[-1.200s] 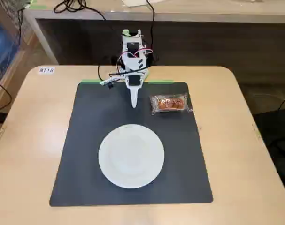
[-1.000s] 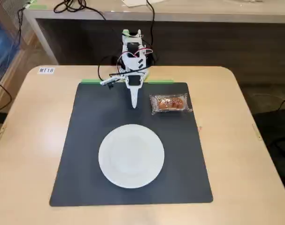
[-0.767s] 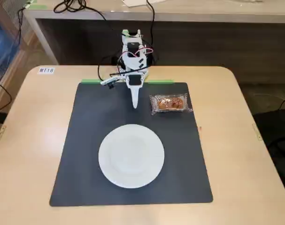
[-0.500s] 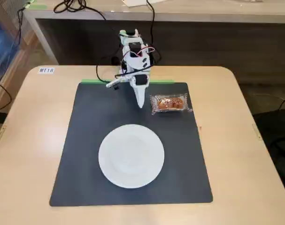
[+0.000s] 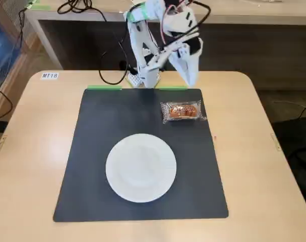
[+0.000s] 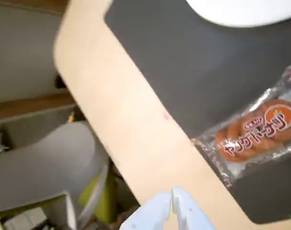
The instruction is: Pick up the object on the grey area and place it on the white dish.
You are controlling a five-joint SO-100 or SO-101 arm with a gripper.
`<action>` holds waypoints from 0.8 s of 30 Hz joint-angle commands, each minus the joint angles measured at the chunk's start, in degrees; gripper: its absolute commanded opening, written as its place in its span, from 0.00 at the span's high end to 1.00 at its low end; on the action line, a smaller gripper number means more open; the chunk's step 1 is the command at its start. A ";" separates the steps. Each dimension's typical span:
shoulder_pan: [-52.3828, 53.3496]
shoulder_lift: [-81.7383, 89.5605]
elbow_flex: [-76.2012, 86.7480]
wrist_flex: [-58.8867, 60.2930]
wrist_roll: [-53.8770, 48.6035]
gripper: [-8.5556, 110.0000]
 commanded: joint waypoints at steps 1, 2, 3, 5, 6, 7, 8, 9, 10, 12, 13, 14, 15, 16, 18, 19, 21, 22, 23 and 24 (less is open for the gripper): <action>-2.81 -10.81 -7.03 4.48 7.38 0.93; -2.81 -13.62 -8.44 6.86 10.02 0.93; -2.72 -15.82 -9.23 8.79 12.57 0.93; -2.37 -18.11 -9.05 10.90 16.96 0.93; -2.29 -18.90 -8.96 11.51 18.54 0.93; -2.20 -19.07 -8.35 11.69 20.65 0.93; -2.02 -18.98 -7.56 11.69 23.20 0.93; -2.02 -19.07 -7.29 11.69 24.96 0.93; -1.93 -18.98 -6.59 11.78 27.42 0.92; -1.93 -19.07 -5.54 11.78 31.11 0.89; -1.93 -19.34 -5.19 11.78 33.05 0.87; -1.93 -19.34 -4.39 11.69 35.42 0.85; -1.93 -19.69 -3.96 11.69 37.62 0.82; -1.93 -20.13 -2.90 11.69 40.52 0.80; -2.11 -21.27 -1.41 11.07 43.59 0.79; -1.93 -21.97 -1.32 11.51 45.88 0.80; -1.93 -22.06 -0.79 11.16 46.93 0.70; -1.93 -21.80 -0.53 11.16 47.37 0.66; -2.02 -21.36 0.00 11.16 47.81 0.64; -2.02 -20.92 0.62 11.16 48.34 0.61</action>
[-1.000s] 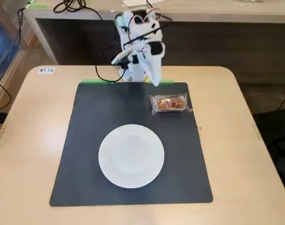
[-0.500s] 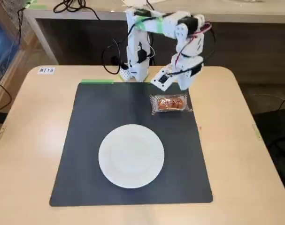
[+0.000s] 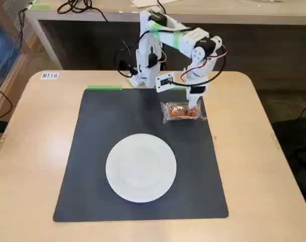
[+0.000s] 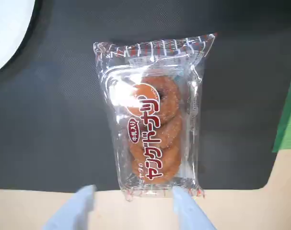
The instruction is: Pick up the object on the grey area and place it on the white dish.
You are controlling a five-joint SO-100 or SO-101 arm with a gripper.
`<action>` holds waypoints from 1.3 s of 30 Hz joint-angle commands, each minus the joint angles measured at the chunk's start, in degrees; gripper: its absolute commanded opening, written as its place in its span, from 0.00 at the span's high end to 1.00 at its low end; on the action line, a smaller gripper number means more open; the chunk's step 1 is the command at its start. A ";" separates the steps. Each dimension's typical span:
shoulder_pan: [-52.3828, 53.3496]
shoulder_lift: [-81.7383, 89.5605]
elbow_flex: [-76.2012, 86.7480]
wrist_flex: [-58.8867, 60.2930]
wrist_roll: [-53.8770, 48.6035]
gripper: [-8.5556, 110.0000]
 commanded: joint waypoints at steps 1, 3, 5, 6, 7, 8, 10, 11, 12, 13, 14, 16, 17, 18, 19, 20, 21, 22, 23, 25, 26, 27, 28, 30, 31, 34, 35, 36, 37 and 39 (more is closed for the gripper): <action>-0.09 2.11 1.58 0.09 2.55 0.60; 0.18 2.37 3.52 -0.26 4.04 0.60; 0.35 2.02 4.92 -0.79 5.01 0.60; 0.35 1.85 5.62 -0.88 5.54 0.59; 0.18 1.67 6.42 -0.97 6.42 0.58; 0.09 1.67 7.56 -1.67 6.77 0.58; 0.00 1.76 9.84 -3.34 7.12 0.58; -0.09 1.76 10.99 -4.48 7.12 0.59; -0.09 1.85 12.30 -5.89 7.03 0.59; -0.09 2.02 13.45 -7.29 6.77 0.60; -0.26 2.11 14.41 -8.00 7.03 0.61; -0.44 2.64 16.17 -9.23 7.12 0.61; -0.70 2.81 17.05 -9.76 7.38 0.61; -0.88 3.08 17.84 -10.63 7.29 0.61; -0.97 3.16 18.46 -11.51 7.12 0.61; -1.14 3.16 18.98 -12.13 7.12 0.61; -1.41 3.08 19.34 -12.48 7.12 0.60; -1.49 2.99 19.60 -12.66 7.03 0.60; -1.76 2.99 19.78 -12.66 6.94 0.60; -2.29 2.99 20.04 -13.45 6.24 0.60; -2.29 2.81 20.30 -14.50 5.54 0.60; -2.37 2.64 20.65 -16.17 4.48 0.59; -2.37 2.02 21.01 -17.58 3.87 0.59; -2.37 0.44 21.27 -20.04 2.11 0.60; -2.29 -0.53 21.27 -20.92 1.49 0.61; -2.02 -3.25 21.27 -22.94 -0.62 0.62; -1.93 -4.13 21.27 -23.47 -1.05 0.63; -1.76 -4.92 21.27 -24.08 -1.49 0.65; -1.49 -5.63 21.45 -24.70 -1.67 0.67; -1.41 -6.33 22.24 -25.84 -1.76 0.68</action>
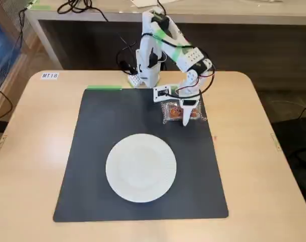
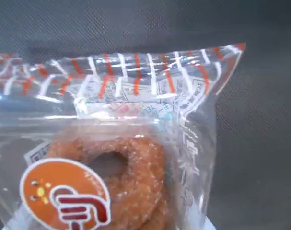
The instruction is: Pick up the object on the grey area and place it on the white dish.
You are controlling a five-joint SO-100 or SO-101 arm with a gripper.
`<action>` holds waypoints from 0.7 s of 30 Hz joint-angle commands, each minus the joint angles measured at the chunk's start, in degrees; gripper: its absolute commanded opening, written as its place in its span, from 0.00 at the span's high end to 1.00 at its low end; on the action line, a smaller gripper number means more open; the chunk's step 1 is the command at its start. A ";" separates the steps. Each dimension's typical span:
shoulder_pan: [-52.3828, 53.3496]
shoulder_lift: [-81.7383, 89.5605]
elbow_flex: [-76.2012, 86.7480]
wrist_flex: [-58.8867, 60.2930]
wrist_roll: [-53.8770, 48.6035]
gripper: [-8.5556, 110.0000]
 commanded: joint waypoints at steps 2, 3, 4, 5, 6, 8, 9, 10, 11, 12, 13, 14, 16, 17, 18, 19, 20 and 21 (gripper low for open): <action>0.44 0.00 1.85 -2.46 -0.44 0.70; 0.44 0.09 2.29 -3.08 -0.70 0.71; 0.44 0.09 2.37 -3.43 -1.05 0.74; 0.44 0.09 2.46 -3.78 -1.58 0.77; 0.53 0.09 2.46 -4.04 -1.76 0.80; 0.62 0.44 2.46 -4.13 -2.55 0.81; 0.70 0.79 2.46 -4.22 -2.99 0.81; 0.70 1.32 2.46 -4.39 -3.43 0.81; 0.70 2.20 2.55 -4.57 -3.96 0.81; 0.70 3.16 2.55 -4.92 -4.48 0.80; 0.70 4.48 2.55 -5.54 -5.45 0.79; 0.70 5.89 2.55 -6.68 -6.42 0.78; 0.88 8.88 2.55 -8.53 -7.82 0.78; 1.05 10.63 2.55 -9.76 -8.70 0.79; 1.32 12.39 2.55 -11.16 -9.84 0.80; 1.58 14.24 2.55 -12.57 -10.99 0.81; 1.93 16.08 2.55 -14.33 -12.48 0.81; 2.29 17.93 2.55 -15.91 -13.97 0.81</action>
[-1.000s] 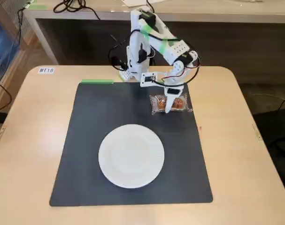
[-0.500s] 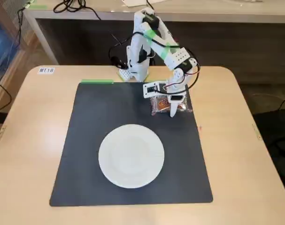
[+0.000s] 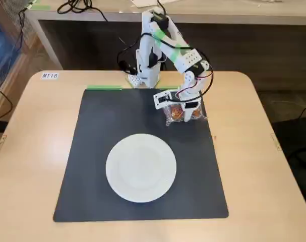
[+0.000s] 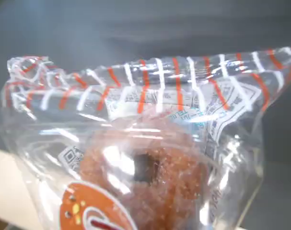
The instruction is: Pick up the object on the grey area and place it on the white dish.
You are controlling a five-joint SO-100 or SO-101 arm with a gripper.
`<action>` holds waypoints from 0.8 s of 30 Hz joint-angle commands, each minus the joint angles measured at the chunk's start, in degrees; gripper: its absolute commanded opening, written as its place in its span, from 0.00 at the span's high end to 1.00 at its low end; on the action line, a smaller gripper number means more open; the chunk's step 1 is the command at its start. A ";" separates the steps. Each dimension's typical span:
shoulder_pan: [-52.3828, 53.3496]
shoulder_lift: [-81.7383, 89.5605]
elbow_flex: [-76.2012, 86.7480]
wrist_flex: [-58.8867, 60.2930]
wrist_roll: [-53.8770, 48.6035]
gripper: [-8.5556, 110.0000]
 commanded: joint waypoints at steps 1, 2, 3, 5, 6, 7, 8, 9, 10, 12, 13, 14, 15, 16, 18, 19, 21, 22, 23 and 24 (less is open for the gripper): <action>1.93 8.35 -0.35 -5.27 -5.10 0.82; 2.55 9.93 -0.35 -7.56 -7.12 0.82; 3.43 11.25 -0.26 -9.93 -8.79 0.82; 5.54 13.36 0.18 -16.52 -13.27 0.82; 6.94 14.06 0.26 -19.78 -15.56 0.82; 8.35 14.50 0.26 -23.12 -18.11 0.81; 9.93 14.85 0.26 -26.28 -20.65 0.81; 11.60 15.03 0.26 -28.92 -22.76 0.82; 13.45 15.03 0.09 -30.59 -24.70 0.82; 17.40 15.03 -0.53 -31.64 -28.04 0.82; 19.51 15.03 -0.53 -32.17 -29.62 0.82; 21.53 14.68 -0.53 -32.52 -31.46 0.82; 23.64 14.15 -0.62 -32.52 -32.87 0.82; 25.84 13.71 -0.62 -32.34 -34.10 0.82; 29.62 12.39 -0.97 -31.29 -36.83 0.83; 31.38 11.87 -1.23 -30.67 -38.06 0.83; 34.45 10.72 -1.93 -29.09 -40.25 0.82; 35.77 9.93 -2.64 -27.95 -41.13 0.82; 36.91 9.05 -3.60 -26.72 -41.92 0.82; 37.88 7.91 -4.75 -25.14 -42.45 0.82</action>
